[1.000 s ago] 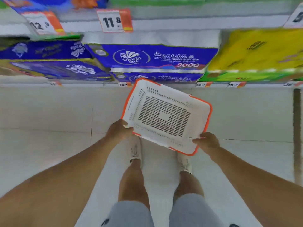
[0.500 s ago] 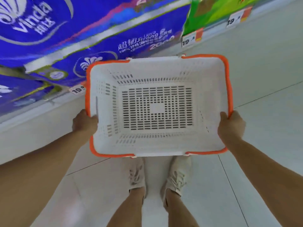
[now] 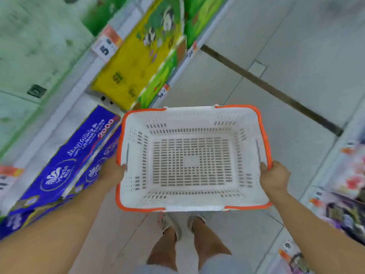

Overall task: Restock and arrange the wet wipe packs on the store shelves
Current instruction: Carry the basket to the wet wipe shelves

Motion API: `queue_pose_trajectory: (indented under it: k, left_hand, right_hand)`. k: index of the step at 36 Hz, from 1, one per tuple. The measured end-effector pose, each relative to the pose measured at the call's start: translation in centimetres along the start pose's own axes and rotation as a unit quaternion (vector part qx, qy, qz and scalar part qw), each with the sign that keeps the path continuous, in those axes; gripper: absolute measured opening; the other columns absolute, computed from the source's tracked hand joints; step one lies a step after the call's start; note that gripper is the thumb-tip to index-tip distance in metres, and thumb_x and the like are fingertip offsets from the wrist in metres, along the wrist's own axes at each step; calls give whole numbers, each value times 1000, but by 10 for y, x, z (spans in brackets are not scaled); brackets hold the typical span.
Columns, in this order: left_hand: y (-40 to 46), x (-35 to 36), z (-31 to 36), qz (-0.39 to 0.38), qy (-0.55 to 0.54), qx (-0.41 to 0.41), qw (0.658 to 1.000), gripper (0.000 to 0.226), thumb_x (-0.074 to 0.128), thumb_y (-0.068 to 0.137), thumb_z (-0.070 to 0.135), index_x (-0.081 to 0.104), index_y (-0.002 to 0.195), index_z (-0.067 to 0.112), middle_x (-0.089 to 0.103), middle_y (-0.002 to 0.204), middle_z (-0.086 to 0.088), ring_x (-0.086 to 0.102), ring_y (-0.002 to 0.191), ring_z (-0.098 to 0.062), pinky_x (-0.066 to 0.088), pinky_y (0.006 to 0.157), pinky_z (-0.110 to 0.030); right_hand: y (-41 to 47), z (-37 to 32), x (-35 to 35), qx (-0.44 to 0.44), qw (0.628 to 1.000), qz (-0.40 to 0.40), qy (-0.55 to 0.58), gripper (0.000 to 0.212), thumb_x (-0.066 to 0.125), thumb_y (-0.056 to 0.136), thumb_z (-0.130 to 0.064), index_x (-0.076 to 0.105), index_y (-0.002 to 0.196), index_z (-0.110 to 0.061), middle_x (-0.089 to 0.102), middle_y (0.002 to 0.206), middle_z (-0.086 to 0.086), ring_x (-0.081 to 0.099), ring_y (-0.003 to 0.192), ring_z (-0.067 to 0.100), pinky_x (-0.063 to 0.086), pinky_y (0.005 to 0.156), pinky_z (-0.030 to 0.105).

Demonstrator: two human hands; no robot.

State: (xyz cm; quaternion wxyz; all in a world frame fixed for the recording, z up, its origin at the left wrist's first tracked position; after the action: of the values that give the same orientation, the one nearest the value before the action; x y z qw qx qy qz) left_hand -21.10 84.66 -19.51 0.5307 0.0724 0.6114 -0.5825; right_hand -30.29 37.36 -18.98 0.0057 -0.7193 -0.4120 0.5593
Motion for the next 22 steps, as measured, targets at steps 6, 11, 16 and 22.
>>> queue_pose_trajectory:
  k: [6, 11, 16, 22]
  left_hand:
    - [-29, -47, 161, -2, 9, 103, 995, 42, 64, 86, 3, 60, 128, 2, 63, 126, -22, 58, 117, -40, 47, 99, -48]
    - [-16, -68, 282, 14, 16, 149, 989, 39, 65, 88, 15, 61, 125, 4, 65, 124, -21, 61, 110, -40, 50, 92, -48]
    - [19, -69, 404, -4, 2, 172, 985, 26, 60, 90, 9, 67, 115, 8, 70, 114, -13, 65, 97, -35, 55, 82, -43]
    - [74, -80, 558, -35, 35, 203, 978, 26, 55, 93, 7, 63, 118, 7, 69, 112, -15, 63, 92, -35, 55, 77, -43]
  right_hand:
    - [23, -12, -133, 36, 997, 37, 64, 10, 55, 96, -7, 61, 100, -2, 67, 96, 25, 63, 89, 42, 46, 73, 38]
    - [96, -50, -210, 13, 989, 88, 115, 23, 53, 95, -4, 59, 117, -5, 66, 103, 21, 62, 95, 39, 49, 84, 44]
    - [190, -87, -249, 19, 984, 112, 139, 16, 53, 91, -2, 63, 100, -10, 65, 86, 12, 61, 84, 35, 42, 73, 34]
    - [287, -132, -304, 51, 973, 150, 170, 12, 49, 90, -1, 58, 87, -9, 56, 74, 3, 53, 72, 27, 39, 69, 31]
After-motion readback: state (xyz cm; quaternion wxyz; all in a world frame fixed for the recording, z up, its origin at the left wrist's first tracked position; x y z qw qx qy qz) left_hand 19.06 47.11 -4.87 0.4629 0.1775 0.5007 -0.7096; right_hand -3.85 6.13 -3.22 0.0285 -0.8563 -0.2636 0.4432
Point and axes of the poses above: each hand's wrist, its own y-axis towards the middle knuckle, its own x-axis out of the palm, z = x × y, the point moved 1 cm from there along y, towards the middle knuckle
